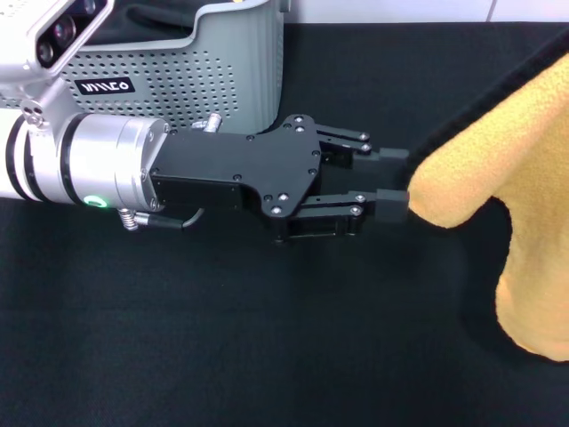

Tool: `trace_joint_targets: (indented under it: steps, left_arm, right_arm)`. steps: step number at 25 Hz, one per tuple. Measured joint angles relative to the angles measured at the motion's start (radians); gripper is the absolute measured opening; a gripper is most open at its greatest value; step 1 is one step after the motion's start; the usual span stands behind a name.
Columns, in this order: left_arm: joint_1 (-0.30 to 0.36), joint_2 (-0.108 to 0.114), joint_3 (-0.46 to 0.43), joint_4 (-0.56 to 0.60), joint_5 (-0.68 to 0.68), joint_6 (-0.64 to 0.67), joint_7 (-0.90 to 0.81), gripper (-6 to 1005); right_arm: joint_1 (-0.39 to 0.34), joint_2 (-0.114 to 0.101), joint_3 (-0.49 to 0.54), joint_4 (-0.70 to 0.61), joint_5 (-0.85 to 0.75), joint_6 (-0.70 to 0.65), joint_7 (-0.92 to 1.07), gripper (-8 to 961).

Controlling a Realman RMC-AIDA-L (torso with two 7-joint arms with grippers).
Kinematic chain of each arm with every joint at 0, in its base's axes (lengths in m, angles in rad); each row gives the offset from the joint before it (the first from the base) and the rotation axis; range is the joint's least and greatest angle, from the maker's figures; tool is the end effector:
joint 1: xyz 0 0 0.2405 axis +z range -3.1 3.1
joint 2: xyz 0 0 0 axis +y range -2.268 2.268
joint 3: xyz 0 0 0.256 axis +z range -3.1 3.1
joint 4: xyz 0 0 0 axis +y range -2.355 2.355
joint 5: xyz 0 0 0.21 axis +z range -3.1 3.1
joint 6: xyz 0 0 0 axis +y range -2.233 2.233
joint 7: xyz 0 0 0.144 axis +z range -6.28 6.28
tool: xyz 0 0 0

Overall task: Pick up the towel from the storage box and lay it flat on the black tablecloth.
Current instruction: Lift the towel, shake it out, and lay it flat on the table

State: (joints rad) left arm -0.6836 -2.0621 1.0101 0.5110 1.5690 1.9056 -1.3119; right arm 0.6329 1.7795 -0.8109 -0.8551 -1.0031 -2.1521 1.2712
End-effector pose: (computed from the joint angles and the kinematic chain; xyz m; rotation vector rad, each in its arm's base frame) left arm -0.1570 0.3083 -0.0113 2.6673 0.1809 1.2047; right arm 0.1332 0.3114 0.2030 -2.3997 -0.8113 1.5705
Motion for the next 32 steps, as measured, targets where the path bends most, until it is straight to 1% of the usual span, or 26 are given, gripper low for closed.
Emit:
trace_joint_targets:
  steps: [4,9,11,15,20,29,32]
  left_arm:
    - [-0.002,-0.009,-0.003,0.0,-0.003,-0.001,-0.011,398]
    - [-0.002,-0.026,0.0,0.0,-0.002,-0.004,-0.007,457]
    - [-0.003,-0.027,0.001,0.0,-0.001,-0.005,-0.005,481]
    - [-0.008,-0.031,-0.001,-0.013,-0.007,-0.008,-0.005,482]
    - [-0.011,-0.033,-0.003,-0.045,-0.036,-0.029,-0.008,476]
    - [-0.014,-0.033,-0.001,-0.06,-0.036,-0.033,-0.007,467]
    - [-0.015,-0.033,0.008,-0.061,-0.031,-0.033,-0.006,363]
  right_arm:
    - [-0.002,0.002,-0.002,0.002,0.0,0.0,-0.002,5]
    - [-0.002,0.008,-0.002,0.002,-0.003,0.001,-0.003,5]
    - [-0.002,0.009,-0.002,0.002,-0.004,0.001,-0.003,5]
    - [-0.001,0.01,-0.002,0.002,-0.005,0.002,-0.003,5]
    - [-0.001,0.013,-0.002,0.002,-0.005,0.002,-0.002,4]
    - [-0.001,0.014,-0.002,0.002,-0.003,0.002,-0.002,4]
    - [-0.002,0.015,-0.002,0.002,-0.002,0.002,-0.002,4]
